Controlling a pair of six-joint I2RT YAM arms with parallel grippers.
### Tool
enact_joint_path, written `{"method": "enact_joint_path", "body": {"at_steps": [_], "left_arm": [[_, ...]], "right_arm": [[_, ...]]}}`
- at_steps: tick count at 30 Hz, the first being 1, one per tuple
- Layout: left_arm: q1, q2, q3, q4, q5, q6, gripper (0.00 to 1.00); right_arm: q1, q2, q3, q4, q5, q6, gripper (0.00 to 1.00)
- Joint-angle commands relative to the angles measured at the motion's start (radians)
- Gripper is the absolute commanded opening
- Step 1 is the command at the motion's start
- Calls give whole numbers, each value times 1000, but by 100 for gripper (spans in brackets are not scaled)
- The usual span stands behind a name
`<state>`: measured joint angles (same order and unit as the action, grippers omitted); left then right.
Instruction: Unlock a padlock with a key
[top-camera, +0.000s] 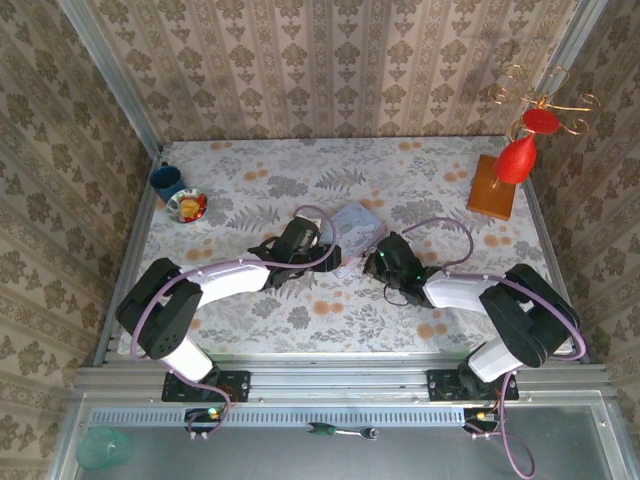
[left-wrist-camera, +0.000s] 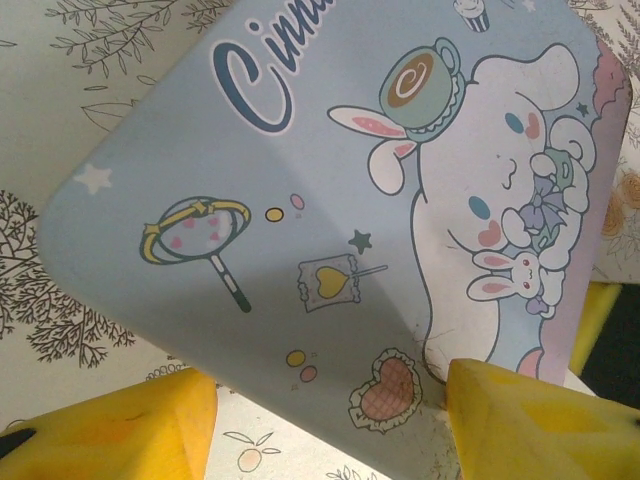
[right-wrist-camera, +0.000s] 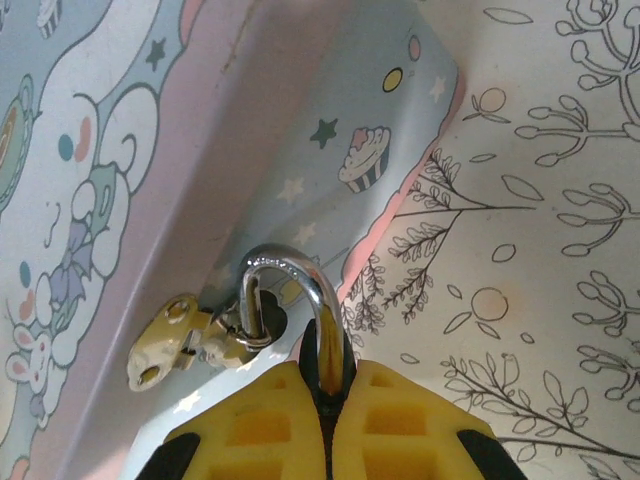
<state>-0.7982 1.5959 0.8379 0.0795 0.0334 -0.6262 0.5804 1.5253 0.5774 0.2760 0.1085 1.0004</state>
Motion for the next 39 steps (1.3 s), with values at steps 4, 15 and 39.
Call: {"method": "enact_joint_path", "body": {"at_steps": [4,15,39], "left_arm": [[-2,55,-28,-80,-3,-17,62],[6,53,-28,-80,2,-11,62],[229,329,396,-219,187,104,63]], "right_arm": [[-36,45,80,-158,19,5,0],[-118,-16,35,-77,-127,-9,0],[-119,-614,-127,-599,-200,-284,2]]}}
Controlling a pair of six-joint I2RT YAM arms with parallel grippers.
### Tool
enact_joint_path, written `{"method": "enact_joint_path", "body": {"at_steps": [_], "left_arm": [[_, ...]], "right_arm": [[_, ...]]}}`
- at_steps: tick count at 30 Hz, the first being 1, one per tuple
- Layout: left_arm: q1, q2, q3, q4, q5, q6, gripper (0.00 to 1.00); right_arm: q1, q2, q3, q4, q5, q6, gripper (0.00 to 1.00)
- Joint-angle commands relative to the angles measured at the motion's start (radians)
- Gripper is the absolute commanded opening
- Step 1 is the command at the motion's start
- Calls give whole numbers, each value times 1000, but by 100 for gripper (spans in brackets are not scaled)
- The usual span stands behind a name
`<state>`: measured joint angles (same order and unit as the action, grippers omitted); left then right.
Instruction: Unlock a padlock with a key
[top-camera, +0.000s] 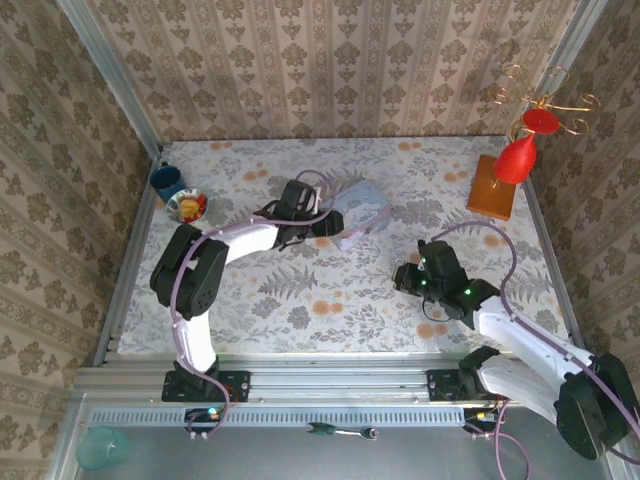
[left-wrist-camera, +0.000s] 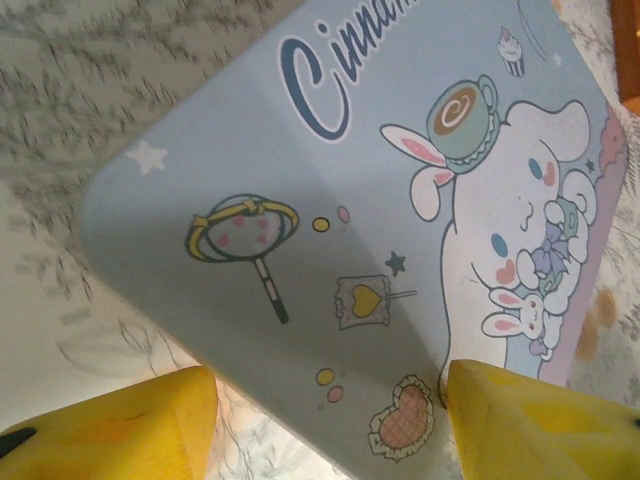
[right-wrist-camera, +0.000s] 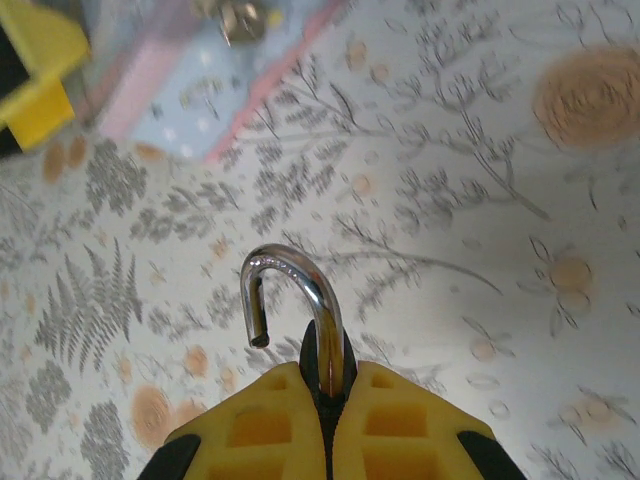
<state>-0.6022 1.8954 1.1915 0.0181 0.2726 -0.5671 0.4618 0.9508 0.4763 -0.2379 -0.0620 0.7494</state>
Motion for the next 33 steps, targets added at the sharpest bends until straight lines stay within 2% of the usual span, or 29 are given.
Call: {"method": "enact_joint_path", "body": {"at_steps": [1,5,9,14,18,26,29,33], "left_arm": [[40,16,56,-166,-72,54,63],[53,-105,35,-189,-182,86,64],[59,-306,-114,-139,-260,148,65],[69,-575,-391,-29,-265,217,65],[82,-752,-599,81,-237,223,67],[90,-920,-793,189,-202,290,68],[90,-985,-828,135,-209,369,68],[90,-1050,-911,227,-239,342,71]], "right_arm": [[0,-58,-37,-96,-30,-37,2],[-1,-121,-67,-147,-21,-53,3],[-1,-191,-108,-207,-22,-50,3],[-5,-247,-133,-253,-53,-48,3],[-6,-243,-133,-240,-77,-35,3],[-33,-152,-158,-153,-93,-9,4],[-35,-120,-150,-163,-92,-6,4],[-37,-112,-158,-171,-78,-5,6]]}}
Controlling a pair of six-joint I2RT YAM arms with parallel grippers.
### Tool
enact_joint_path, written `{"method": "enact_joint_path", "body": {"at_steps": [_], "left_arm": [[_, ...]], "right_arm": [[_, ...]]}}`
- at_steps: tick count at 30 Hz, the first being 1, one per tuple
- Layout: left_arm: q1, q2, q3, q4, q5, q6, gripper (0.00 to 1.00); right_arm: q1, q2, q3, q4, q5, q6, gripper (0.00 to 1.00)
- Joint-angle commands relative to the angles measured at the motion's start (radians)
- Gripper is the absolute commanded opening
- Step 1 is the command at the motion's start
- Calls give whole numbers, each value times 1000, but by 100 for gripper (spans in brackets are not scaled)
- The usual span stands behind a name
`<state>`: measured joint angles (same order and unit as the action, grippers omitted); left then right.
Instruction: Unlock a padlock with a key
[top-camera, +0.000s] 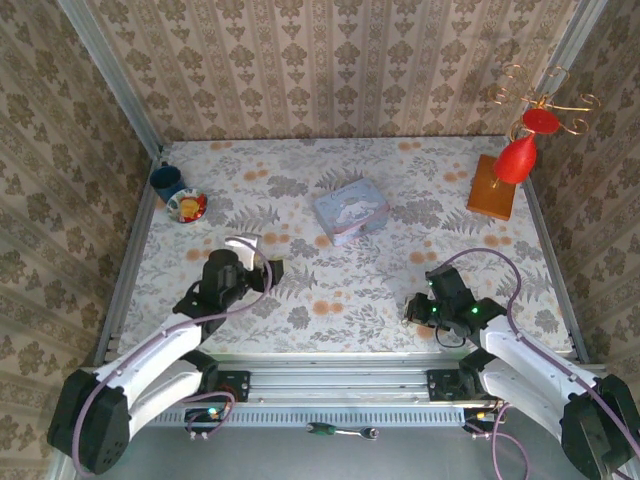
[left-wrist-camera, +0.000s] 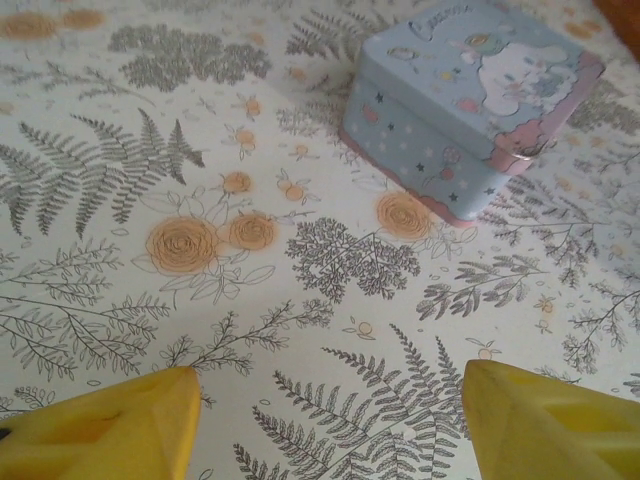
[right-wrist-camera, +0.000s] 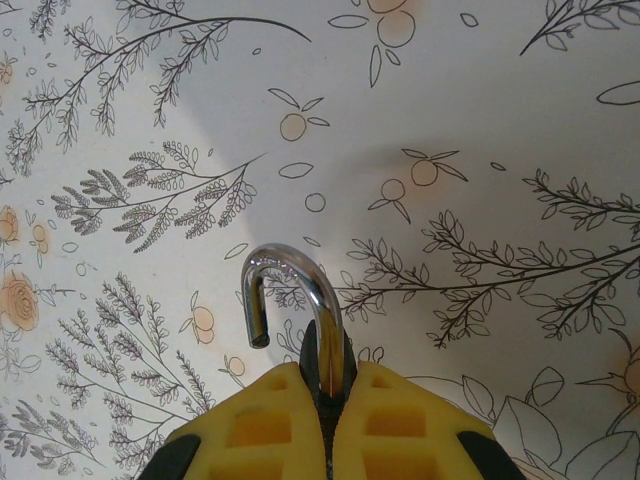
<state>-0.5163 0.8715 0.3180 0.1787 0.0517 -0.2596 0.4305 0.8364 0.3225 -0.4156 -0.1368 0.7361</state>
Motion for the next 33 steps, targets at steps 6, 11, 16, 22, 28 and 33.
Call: {"method": "enact_joint_path", "body": {"at_steps": [6,11,16,22,28,33], "left_arm": [[6,-34,-56,95,-23,33,72],[6,-29,-58,108,-12,32,72],[6,-48,-65,107,-11,30,73],[6,-64,-58,71,-54,28,73],[9,-156,-68,-1,-164,12,73],[13,-172,-63,-51,-255,5,73]], "right_arm": [[-6,32,16,-17,45,12,10],[-6,28,10,-19,74,24,16],[-6,10,13,-30,91,31,23],[-6,-43,17,-79,107,6,38],[-5,-79,37,-144,119,-12,45],[-6,-95,55,-164,109,-10,60]]}}
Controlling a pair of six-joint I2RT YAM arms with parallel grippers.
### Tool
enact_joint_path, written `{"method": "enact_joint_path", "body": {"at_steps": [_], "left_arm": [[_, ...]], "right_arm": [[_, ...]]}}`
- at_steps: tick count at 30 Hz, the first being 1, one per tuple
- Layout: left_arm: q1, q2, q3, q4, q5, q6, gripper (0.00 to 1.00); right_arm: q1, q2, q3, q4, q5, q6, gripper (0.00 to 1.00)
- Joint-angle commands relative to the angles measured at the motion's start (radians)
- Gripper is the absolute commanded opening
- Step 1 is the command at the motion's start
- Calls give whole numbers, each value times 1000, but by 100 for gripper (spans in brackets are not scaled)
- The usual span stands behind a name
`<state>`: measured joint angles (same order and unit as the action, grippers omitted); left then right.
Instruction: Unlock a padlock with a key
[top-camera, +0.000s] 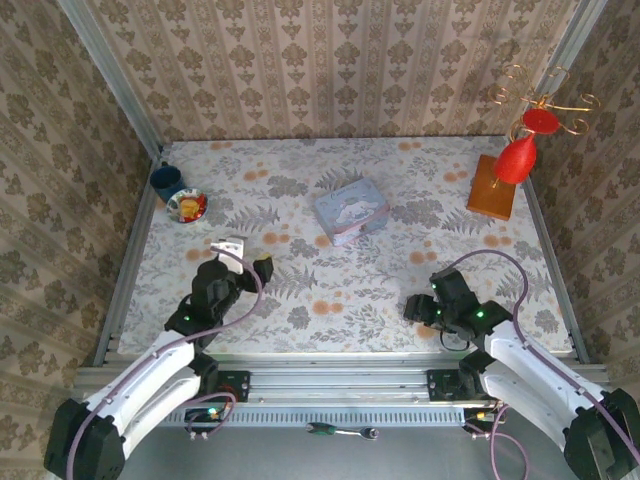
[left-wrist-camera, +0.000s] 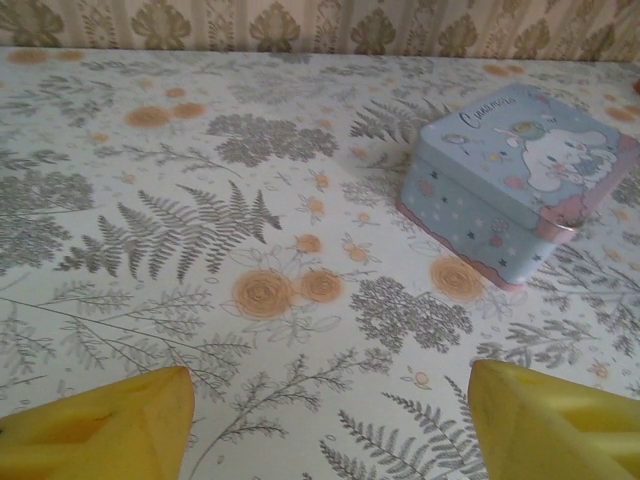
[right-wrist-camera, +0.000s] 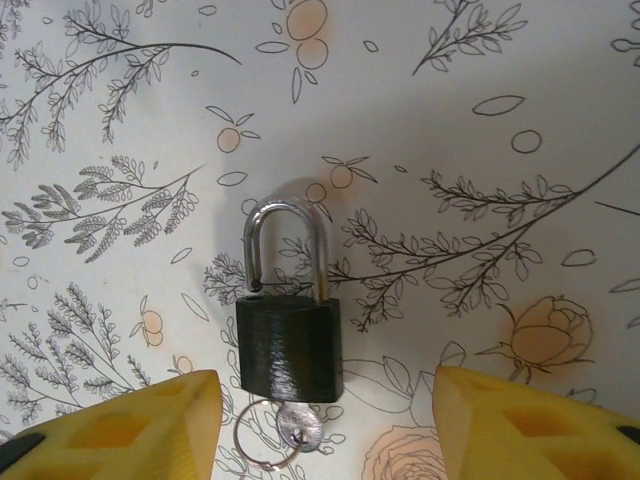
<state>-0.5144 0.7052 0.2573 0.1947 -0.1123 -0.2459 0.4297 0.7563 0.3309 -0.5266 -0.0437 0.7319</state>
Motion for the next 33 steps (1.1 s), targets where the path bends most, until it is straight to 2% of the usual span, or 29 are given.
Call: {"method": "enact_joint_path", "body": {"at_steps": [1,2,3,4,7,8,9,11,15,17,18,21,23,26,27,29,30,33], "left_arm": [[14,-3,4,-90,-130,-17,74],[18,-1,9,-110,-157,-22,74],[24,-1,14,-128,-182,-27,74],[31,-4,18,-140,-202,-28,74],[50,-21,41,-183,-295,-43,75],[51,-27,48,-186,-322,-50,84],[51,-32,56,-182,-351,-49,100],[85,-25,58,-124,-401,-17,100],[109,37,30,118,-492,117,100],[149,108,33,210,-505,159,100],[181,154,50,227,-498,161,100],[257,308,128,198,-435,159,100],[277,403,192,163,-447,171,100],[308,537,206,260,-424,197,100],[326,583,196,309,-385,196,100],[350,672,158,490,-327,248,100],[346,682,188,428,-324,254,100],[355,729,172,563,-267,345,100]], "right_arm": [[-5,-17,57,-63,12,-8,62],[-5,-18,70,-74,10,-13,64],[-5,-20,88,-89,11,-22,98],[-5,-22,108,-109,20,-32,100],[-5,-21,169,-145,67,-57,100],[-5,-20,185,-145,85,-65,100],[-5,-18,204,-143,113,-79,100],[-5,-17,242,-125,180,-122,100],[-5,-21,297,-18,375,-291,100],[-10,-14,238,183,498,-466,100],[-39,-3,198,289,508,-562,100],[-126,74,102,544,487,-628,100],[-159,160,45,705,505,-677,100],[-193,312,15,883,518,-757,100],[-203,363,13,929,503,-768,100],[-221,430,47,954,443,-800,100],[-230,460,56,982,386,-827,100],[-267,511,46,1121,254,-856,100]]}}
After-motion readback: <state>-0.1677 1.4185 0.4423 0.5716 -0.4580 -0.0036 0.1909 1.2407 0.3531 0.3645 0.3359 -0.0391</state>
